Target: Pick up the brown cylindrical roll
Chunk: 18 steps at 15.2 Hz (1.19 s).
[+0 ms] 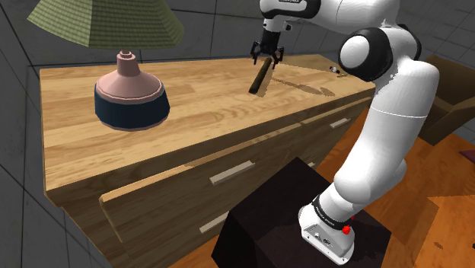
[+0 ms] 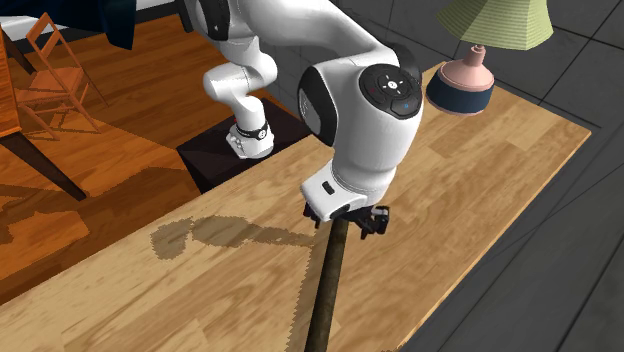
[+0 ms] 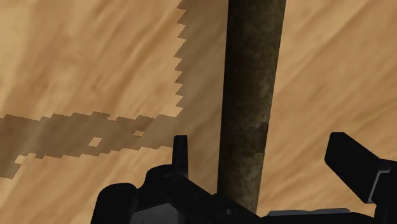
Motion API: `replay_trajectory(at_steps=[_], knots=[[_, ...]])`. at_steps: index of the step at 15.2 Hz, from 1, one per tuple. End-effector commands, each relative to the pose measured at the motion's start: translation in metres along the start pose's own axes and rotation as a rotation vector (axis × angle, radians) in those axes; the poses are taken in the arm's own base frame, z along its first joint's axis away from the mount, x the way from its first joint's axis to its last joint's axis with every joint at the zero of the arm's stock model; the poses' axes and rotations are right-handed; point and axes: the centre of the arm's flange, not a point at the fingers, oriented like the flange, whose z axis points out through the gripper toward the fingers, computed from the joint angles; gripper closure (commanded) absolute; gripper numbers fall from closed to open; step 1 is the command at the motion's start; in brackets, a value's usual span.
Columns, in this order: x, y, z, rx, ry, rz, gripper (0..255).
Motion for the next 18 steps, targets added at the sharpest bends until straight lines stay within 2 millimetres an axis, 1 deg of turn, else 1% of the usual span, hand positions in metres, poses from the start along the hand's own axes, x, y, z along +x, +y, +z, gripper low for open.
replay_trajectory(at_steps=[1, 6, 8, 9, 18], knots=[[0.005, 0.001, 0.008, 0.001, 0.001, 0.014, 0], [0.006, -0.001, 0.034, 0.001, 0.001, 0.014, 0], [0.006, -0.001, 0.037, 0.001, 0.001, 0.014, 0], [0.005, -0.001, 0.037, 0.001, 0.001, 0.015, 255], [0.006, -0.001, 0.037, 0.001, 0.001, 0.014, 255]])
